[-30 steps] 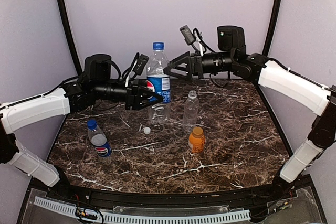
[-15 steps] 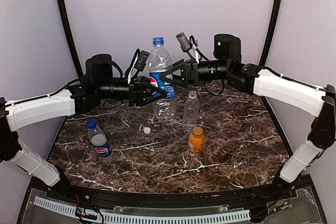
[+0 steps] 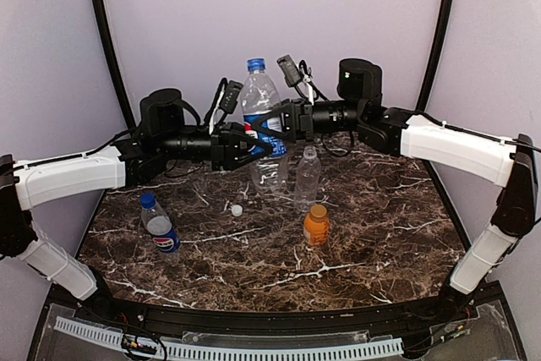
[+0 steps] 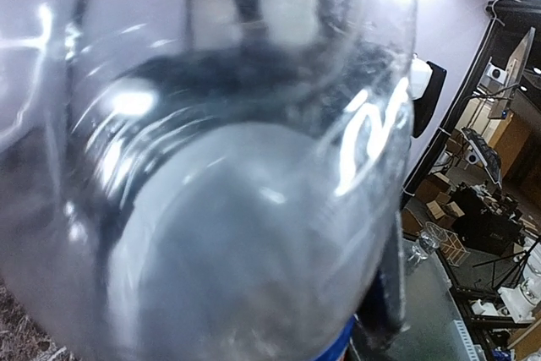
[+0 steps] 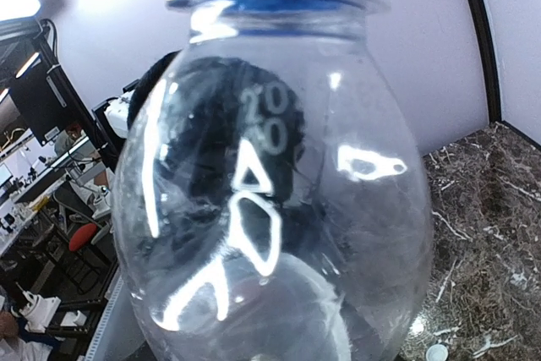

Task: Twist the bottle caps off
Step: Pass from the left arm to the right

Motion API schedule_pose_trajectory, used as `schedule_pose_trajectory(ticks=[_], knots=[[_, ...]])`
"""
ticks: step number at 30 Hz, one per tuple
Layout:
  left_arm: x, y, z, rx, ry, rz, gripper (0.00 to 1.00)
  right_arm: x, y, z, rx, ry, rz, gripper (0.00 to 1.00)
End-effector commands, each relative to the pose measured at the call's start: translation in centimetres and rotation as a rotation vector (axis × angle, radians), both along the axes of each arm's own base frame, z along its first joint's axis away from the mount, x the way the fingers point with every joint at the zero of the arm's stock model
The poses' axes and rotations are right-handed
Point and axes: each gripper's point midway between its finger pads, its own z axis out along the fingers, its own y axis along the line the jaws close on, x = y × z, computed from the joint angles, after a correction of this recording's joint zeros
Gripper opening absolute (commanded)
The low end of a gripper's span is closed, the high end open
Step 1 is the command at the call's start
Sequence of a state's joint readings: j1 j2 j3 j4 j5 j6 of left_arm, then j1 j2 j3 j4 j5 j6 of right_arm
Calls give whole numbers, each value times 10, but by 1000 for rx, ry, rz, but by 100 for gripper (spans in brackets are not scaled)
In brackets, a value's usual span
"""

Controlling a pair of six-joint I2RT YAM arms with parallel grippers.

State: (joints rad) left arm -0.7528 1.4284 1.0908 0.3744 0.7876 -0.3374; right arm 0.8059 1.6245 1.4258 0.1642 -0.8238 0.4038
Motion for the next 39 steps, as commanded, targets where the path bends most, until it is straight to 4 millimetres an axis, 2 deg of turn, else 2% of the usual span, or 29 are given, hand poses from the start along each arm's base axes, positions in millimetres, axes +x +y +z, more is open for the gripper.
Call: schedule_pose_trajectory(ticks=[1,3,7,10,11,15,21,25,26,27,28,29,30,31,32,33,39], knots=[[-3,1,5,-32,-24,4,43,-6,2,8,39,-31,20,40],[-1,1,3,-34,-21,18,46,-7,1,9,43,-35,23,30],[2,4,7,-68,-34,53,60,-8,-2,12,53,-50,11,15],[4,7,5,-78,-31,79,75,-9,-6,16,49,-70,-2,12],[5,8,5,-78,-33,86,83,-9,-7,18,49,-81,-9,12],[7,15,-3,-58,-39,134,98,-9,-18,27,46,-113,-37,11],[2,37,-6,-18,-80,222,99,-13,-31,29,14,-161,-39,9],[-15,57,20,-33,-124,239,99,-27,-37,15,-18,-201,16,9],[-19,59,20,-18,-118,234,99,-31,-38,8,-26,-199,34,9],[-25,63,34,-37,-138,224,98,-34,-39,3,-29,-199,51,9],[-28,65,35,-24,-132,217,98,-39,-40,-1,-31,-195,78,8],[-34,68,49,-44,-150,207,98,-44,-40,-6,-34,-192,96,8],[-37,68,49,-33,-141,194,96,-48,-39,-9,-36,-194,113,8],[-39,69,60,-45,-149,189,96,-53,-38,-14,-46,-193,132,8],[-40,69,60,-33,-129,179,94,-58,-37,-19,-54,-191,151,8],[-39,67,69,-38,-127,176,92,-64,-34,-22,-59,-190,172,8],[-29,50,75,4,-45,139,83,-82,-20,-38,-75,-184,256,6]])
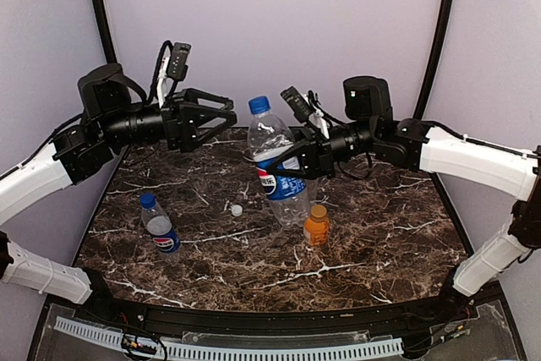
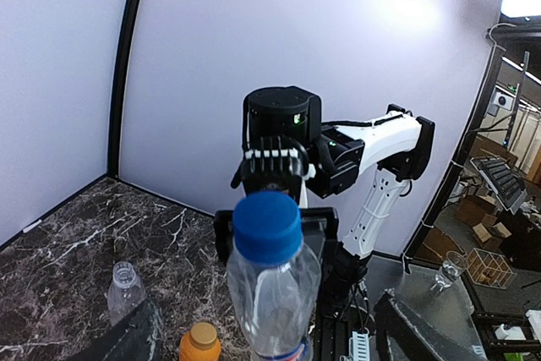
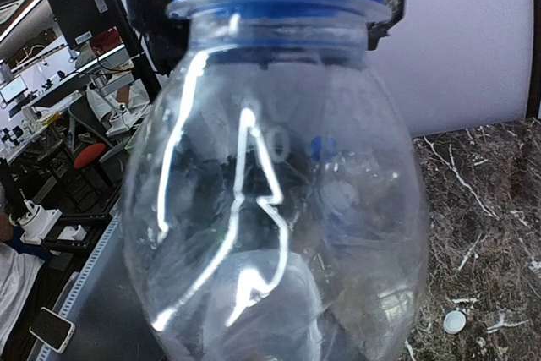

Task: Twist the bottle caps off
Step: Pass from the left arm to the right, then unscrew the bottle cap from the plastic bottle.

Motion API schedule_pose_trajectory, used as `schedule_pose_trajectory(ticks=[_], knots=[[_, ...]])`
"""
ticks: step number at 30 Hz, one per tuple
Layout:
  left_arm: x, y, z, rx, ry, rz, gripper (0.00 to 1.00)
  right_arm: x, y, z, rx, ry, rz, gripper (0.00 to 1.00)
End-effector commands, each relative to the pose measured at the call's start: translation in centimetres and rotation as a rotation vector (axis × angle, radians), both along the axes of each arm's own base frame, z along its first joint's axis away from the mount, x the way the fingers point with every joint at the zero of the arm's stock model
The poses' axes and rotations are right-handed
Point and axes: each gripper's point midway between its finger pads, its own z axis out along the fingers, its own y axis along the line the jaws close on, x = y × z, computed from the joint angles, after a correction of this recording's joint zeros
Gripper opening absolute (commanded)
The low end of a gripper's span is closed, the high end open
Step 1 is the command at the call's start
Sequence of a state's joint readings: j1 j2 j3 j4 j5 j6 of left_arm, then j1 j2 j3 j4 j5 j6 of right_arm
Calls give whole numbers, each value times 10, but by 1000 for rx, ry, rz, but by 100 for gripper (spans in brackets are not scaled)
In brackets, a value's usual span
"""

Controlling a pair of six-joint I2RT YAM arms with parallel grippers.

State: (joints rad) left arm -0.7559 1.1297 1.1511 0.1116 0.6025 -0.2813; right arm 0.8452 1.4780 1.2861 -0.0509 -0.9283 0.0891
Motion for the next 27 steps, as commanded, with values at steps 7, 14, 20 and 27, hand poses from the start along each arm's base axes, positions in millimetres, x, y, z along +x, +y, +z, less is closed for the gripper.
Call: schedule_pose_trajectory(ticks=[7,14,20,27], knots=[[1,-22,-3,43,97,-106,79,-30,17,-16,-17,-21,136,5],[-3,-27,-9,53,113,-153,69,-30,20,-21,-34,-11,134,3],[-2,-29,-13,55,124,-162,52,-27,21,-21,-41,-14,115,2],[4,-29,-15,35,157,-132,16,-5,25,-28,-82,-40,-17,0]])
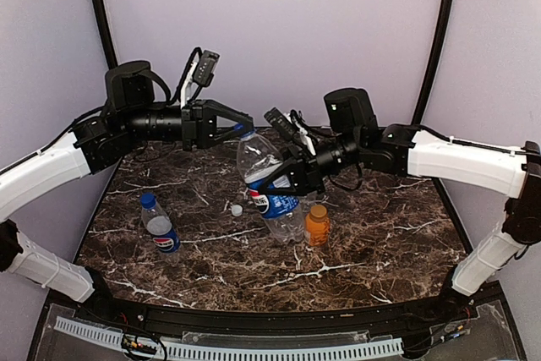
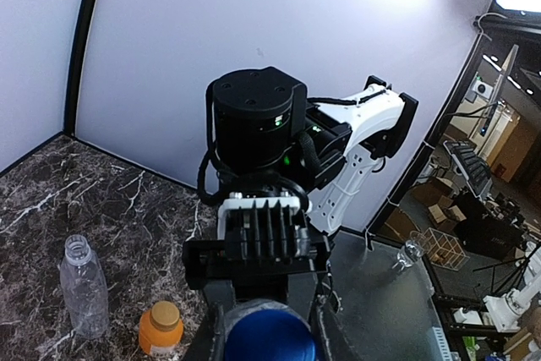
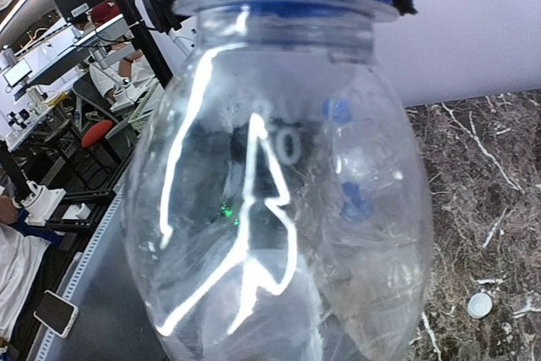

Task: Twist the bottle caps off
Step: Unscrew the bottle cap from the plastic bottle.

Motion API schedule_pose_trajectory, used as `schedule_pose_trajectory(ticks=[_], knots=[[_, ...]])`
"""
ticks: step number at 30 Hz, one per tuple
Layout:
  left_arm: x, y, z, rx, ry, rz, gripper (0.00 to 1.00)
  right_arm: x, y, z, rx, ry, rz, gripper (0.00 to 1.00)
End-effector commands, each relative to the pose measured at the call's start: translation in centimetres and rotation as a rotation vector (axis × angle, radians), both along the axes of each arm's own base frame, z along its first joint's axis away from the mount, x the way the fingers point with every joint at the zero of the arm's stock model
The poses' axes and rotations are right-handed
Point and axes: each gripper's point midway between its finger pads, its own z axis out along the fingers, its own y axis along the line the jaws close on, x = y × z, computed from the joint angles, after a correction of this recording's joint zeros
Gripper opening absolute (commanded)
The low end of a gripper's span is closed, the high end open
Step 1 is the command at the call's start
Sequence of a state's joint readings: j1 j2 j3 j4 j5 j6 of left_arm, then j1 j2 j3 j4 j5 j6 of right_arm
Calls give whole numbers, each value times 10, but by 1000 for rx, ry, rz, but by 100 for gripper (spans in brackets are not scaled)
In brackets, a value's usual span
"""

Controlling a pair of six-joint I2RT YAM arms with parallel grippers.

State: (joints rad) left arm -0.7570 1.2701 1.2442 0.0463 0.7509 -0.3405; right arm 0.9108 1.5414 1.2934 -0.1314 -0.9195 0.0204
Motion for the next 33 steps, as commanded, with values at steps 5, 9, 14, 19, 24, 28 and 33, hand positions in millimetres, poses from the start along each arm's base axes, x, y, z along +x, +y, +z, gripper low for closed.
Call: schedule_pose_trajectory(ticks=[5,9,14,19,24,28,33], knots=[[28,5,-4,-19,122,186,0,50,10,3,-42,-86,-307,0],[61,20,-19,-1,238,438,0,79,16,-10,-68,-137,-512,0],[84,32,-40,59,274,649,1,92,22,-26,-110,-201,-651,0],[75,35,-29,30,202,611,43,76,27,-22,-71,-211,-552,0],[45,39,-4,29,-7,482,80,41,28,-13,-34,-224,-344,0],[18,41,5,52,-122,353,91,7,23,-9,-4,-206,-147,0],[-15,41,14,33,-190,184,91,-18,15,2,43,-156,6,0]])
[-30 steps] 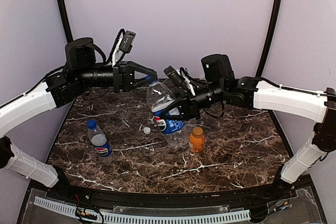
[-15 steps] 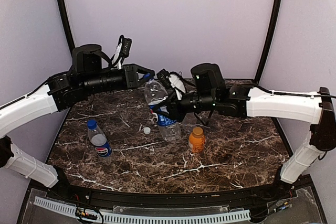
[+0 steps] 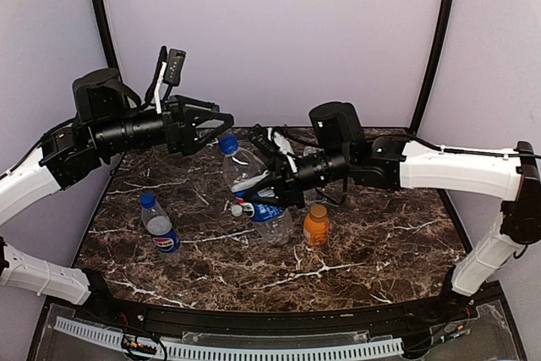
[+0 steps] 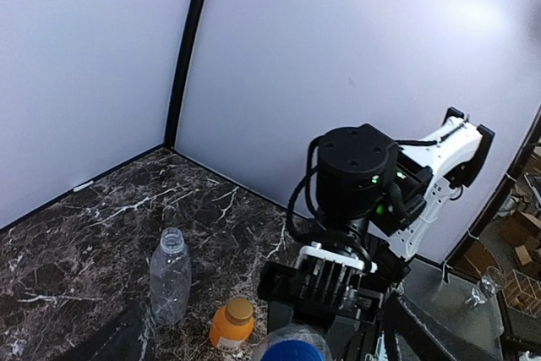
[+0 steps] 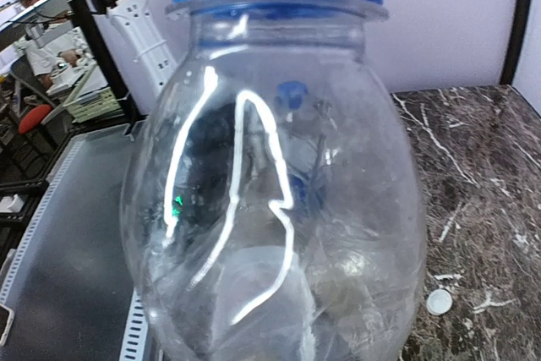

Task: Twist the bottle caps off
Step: Unscrew the bottle cap from the plastic bottle.

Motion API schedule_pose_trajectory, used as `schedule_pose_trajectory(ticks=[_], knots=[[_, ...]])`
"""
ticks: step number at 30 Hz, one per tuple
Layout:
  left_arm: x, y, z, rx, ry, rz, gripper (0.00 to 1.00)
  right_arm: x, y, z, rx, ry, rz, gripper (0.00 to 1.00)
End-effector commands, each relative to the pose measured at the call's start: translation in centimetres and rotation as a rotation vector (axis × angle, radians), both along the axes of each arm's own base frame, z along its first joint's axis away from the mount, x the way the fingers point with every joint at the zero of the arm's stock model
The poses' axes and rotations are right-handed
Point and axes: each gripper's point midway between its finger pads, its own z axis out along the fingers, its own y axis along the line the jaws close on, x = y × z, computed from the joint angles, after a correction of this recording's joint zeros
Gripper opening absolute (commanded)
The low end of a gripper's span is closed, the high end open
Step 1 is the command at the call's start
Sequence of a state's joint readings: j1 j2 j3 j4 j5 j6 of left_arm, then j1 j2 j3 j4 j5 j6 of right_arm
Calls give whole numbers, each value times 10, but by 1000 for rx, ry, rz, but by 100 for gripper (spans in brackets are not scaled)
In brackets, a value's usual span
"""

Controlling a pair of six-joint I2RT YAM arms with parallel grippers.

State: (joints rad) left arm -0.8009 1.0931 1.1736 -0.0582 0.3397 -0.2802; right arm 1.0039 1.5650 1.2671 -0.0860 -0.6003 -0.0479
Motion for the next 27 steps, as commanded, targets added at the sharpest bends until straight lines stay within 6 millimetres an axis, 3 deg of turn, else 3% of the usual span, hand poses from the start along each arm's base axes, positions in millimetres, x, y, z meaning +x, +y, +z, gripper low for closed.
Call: schedule_pose_trajectory(ticks=[1,9,17,27], knots=[[-39,-4,8,29,-110,-216,91,-37,-12,34,101,17,220,0],[-57,-15,6,17,-112,-370,79,-51,-12,42,118,69,318,2],[-60,-25,-8,23,-49,-443,59,-49,-11,41,112,74,310,2],[-60,-25,-5,5,-47,-440,46,-44,-9,31,90,76,286,2]])
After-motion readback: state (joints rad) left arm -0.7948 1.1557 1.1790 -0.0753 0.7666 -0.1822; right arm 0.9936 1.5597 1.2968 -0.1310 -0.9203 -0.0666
